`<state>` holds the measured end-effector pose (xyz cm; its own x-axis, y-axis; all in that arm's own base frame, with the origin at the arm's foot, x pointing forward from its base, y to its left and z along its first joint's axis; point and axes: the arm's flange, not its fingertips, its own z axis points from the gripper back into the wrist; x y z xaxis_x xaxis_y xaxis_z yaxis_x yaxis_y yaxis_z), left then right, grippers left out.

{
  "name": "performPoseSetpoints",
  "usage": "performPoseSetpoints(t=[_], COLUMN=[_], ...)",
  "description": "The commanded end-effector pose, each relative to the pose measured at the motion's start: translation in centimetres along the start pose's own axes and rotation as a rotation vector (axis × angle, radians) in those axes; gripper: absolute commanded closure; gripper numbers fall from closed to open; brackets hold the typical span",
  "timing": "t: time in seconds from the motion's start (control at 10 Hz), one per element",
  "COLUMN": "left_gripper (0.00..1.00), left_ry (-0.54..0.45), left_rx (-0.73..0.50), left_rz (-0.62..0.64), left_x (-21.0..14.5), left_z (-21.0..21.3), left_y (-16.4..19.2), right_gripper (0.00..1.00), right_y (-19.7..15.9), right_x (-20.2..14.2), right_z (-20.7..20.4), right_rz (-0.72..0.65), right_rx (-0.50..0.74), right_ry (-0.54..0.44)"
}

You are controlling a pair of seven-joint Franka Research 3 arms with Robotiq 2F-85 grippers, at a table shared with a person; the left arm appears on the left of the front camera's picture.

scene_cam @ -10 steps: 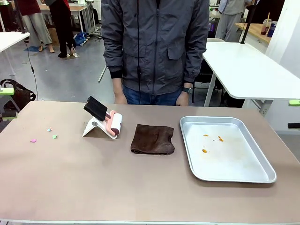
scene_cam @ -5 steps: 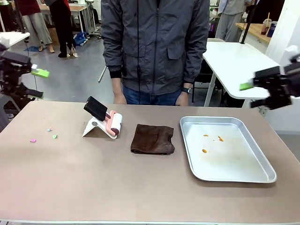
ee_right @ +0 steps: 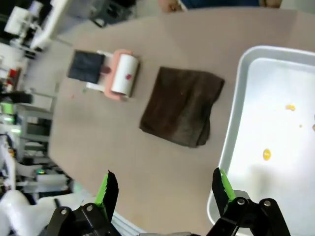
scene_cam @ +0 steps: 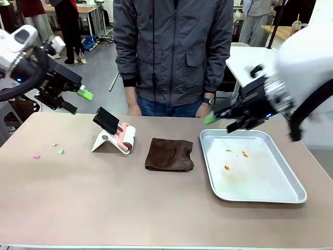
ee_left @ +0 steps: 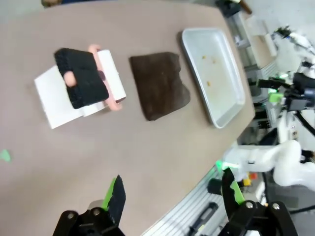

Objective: Clean the surface of the table.
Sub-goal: Hold the Lint Roller with your left hand and the towel with your right hand.

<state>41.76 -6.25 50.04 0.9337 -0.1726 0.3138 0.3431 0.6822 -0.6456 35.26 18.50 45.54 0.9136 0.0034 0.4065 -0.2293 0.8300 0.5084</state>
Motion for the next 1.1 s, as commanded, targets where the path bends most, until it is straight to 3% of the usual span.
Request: performPoseSetpoints(t=[0.0,0.5,0.6,0.7,0.8,1.0], left_gripper=[0.00,0.00,0.00,0.00,0.00,0.00], left_ry=[0.056,0.129,0.116,0.117,0.123,0.123], left_rx=[0.055,0.226,0.246,0.298,0.201,0.201], left_rz=[0.011,0.075,0.101,0.131,0.066,0.066], left_x=[1.3,2.8,2.8,2.8,2.4,2.4], left_z=[-0.9,-4.5,-4.6,-4.6,-4.6,-4.6], left_y=[0.0,0.8,1.1,1.4,1.7,1.7], right_gripper=[0.00,0.00,0.00,0.00,0.00,0.00], right_y=[1.9,3.6,3.0,2.9,2.9,2.9], right_x=[-0.4,-1.5,-1.3,-2.4,-2.4,-2.4], right_z=[-4.8,-8.7,-8.4,-9.0,-9.0,-9.0], right_rz=[-0.029,-0.066,-0.075,-0.043,-0.043,-0.043], right_rx=[-0.175,-0.188,-0.155,-0.204,-0.204,-0.204], right_ry=[0.067,0.193,0.203,0.175,0.175,0.175])
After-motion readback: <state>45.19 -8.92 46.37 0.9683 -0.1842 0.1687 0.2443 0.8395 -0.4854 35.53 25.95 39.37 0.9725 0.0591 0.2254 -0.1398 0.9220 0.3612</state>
